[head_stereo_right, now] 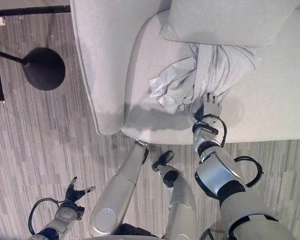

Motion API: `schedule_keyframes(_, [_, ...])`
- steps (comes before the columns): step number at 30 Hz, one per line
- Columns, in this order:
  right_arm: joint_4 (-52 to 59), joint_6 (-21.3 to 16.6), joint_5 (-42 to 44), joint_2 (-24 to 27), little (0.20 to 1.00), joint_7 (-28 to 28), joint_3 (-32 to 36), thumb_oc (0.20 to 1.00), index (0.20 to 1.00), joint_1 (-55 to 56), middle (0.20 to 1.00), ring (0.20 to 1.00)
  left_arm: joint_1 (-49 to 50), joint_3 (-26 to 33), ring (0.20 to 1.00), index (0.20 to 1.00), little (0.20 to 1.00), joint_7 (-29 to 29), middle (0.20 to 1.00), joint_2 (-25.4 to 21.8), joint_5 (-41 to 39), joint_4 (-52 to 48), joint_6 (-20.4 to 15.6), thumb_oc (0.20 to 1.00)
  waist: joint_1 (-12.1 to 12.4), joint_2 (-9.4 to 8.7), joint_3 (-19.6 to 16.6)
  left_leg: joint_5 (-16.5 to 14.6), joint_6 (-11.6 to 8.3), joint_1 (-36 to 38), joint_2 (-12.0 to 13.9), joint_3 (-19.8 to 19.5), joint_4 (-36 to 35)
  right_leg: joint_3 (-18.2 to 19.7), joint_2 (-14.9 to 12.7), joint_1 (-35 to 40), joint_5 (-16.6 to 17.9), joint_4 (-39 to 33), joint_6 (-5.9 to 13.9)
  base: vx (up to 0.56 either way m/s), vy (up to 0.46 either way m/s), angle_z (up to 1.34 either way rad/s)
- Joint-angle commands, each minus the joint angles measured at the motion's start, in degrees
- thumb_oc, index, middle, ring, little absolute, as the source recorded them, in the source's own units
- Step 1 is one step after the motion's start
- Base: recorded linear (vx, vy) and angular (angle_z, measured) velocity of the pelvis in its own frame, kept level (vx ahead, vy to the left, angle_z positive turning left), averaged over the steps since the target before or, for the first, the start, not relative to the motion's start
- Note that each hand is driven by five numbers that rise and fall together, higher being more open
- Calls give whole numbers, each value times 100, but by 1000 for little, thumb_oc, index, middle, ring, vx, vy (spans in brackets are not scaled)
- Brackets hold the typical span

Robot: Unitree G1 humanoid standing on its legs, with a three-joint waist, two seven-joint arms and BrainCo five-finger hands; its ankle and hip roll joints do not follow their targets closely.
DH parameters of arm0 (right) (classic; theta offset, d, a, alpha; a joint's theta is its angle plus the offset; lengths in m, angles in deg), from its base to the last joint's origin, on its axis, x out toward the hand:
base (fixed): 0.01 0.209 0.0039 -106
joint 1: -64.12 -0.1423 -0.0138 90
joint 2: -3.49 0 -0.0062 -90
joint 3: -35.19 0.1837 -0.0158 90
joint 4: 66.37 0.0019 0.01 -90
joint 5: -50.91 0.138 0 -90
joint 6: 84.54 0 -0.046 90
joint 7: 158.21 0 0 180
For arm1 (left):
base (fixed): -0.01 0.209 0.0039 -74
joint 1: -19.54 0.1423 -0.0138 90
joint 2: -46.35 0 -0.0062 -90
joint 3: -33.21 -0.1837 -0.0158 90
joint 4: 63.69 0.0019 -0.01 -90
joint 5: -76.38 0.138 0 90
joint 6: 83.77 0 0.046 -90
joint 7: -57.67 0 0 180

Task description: Hang the clothes on the sofa on the clothes rack.

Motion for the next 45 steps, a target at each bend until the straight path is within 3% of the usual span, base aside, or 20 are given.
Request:
schedule_keyframes(1, [84,-71,314,-211,200,-799,258,200,200,1023,200,200,344,103,1000,1000,1000,-232,1000,-78,287,160,50,1000,82,335,133,-677,582,51,-12,153,284,-21,306,562,236,-552,463,28,-73,-9])
schedule_keyframes(9, [220,-294,936,-178,200,-728,626,200,200,1121,200,200,185,-36,1000,1000,1000,-386,1000,-38,739,304,122,1000,11,145,133,-382,461,1093,-26,286,-664,79,328,1399,314,-1161,384,11,-56,12])
schedule_keyframes(15, [1378,-975,2495,-507,200,-773,1073,200,200,1315,200,200,28,246,1000,1000,1000,-392,1000,-16,572,602,170,1000,-62,-32,133,-152,341,2035,-94,372,-1297,222,222,2214,425,-1551,375,3,-31,0])
schedule_keyframes(17, [2929,-1336,3125,-673,200,-851,1147,200,200,1723,200,200,-21,446,1000,1000,1000,-385,1000,-7,527,750,209,1000,-248,-86,26,21,266,2571,-198,259,-1702,585,208,2435,369,-1455,379,52,-29,0])
schedule_keyframes(18, [2952,-1325,3124,-669,200,-847,1142,200,200,1743,200,200,-12,446,1000,1000,1000,-385,1000,-5,528,749,209,1000,-251,-88,25,27,265,2587,-202,261,-1717,586,202,2442,364,-1452,379,93,7,14])
schedule_keyframes(19, [4216,-1561,3372,-632,200,-912,1248,200,200,2258,200,200,-18,565,1000,1000,1000,-379,1000,32,544,768,221,1000,-501,-90,-209,185,253,2896,-331,73,-2006,1217,350,2466,293,-1310,402,10,28,12])
schedule_keyframes(20, [4691,-1678,3383,-550,200,-963,1342,200,200,2520,200,200,-11,601,1000,1000,1000,-384,1000,37,576,762,211,1000,-595,-19,-338,416,261,2943,-364,-51,-2158,1478,476,2419,380,-1277,387,9,30,31])
schedule_keyframes(21, [4691,-1678,3383,-550,200,-963,1342,200,200,2520,200,200,-11,601,1000,1000,1000,-384,1000,37,576,762,211,1000,-595,-19,-338,416,261,2943,-364,-51,-2158,1478,476,2419,380,-1277,387,-30,-34,73])
schedule_keyframes(23, [6193,-2025,3631,-176,200,-1177,1870,200,200,3342,200,200,-65,710,1000,1000,1000,-347,1000,-13,797,725,209,1000,-922,26,-762,590,227,3286,-473,-357,-2485,2195,712,2618,332,-1386,383,53,-99,100])
schedule_keyframes(26, [7346,-2149,3344,77,200,-1217,2436,200,200,3737,200,200,161,897,1000,1000,1000,-150,1000,-50,1021,686,266,1000,-1006,112,-1385,690,202,3571,-533,-537,-2848,1883,562,3202,439,-2137,437,-7,-50,91])
schedule_keyframes(29, [8009,-2171,3140,170,200,-1281,2695,200,200,3869,200,200,309,1077,1000,1000,1000,24,1000,-10,1044,700,301,1000,-1014,109,-1796,916,137,3790,-496,-556,-3218,1878,532,3587,676,-2679,500,-89,-49,5])
schedule_keyframes(37, [8742,-1917,2474,322,200,-968,3076,200,200,3178,200,200,516,1270,1000,1000,1000,298,1000,-140,695,-464,269,1000,-949,144,-2578,1191,94,4323,-455,-682,-3819,1703,539,4241,806,-3103,496,-67,2,12])
schedule_keyframes(40, [8323,-1804,2928,214,200,-873,3002,200,200,2628,200,200,535,1259,1000,1000,1000,291,1000,-225,576,-981,329,1000,-859,62,-2866,1204,118,4519,-459,-714,-3949,1696,571,4472,834,-3247,477,-16,12,11])
schedule_keyframes(45, [7681,-2012,4112,303,200,-799,2837,200,200,1043,200,200,552,923,1000,1000,1000,389,1000,-241,577,-1259,423,1000,-814,-86,-3156,1158,139,4702,-458,-698,-3960,1743,582,4642,809,-3235,455,3,1,1])
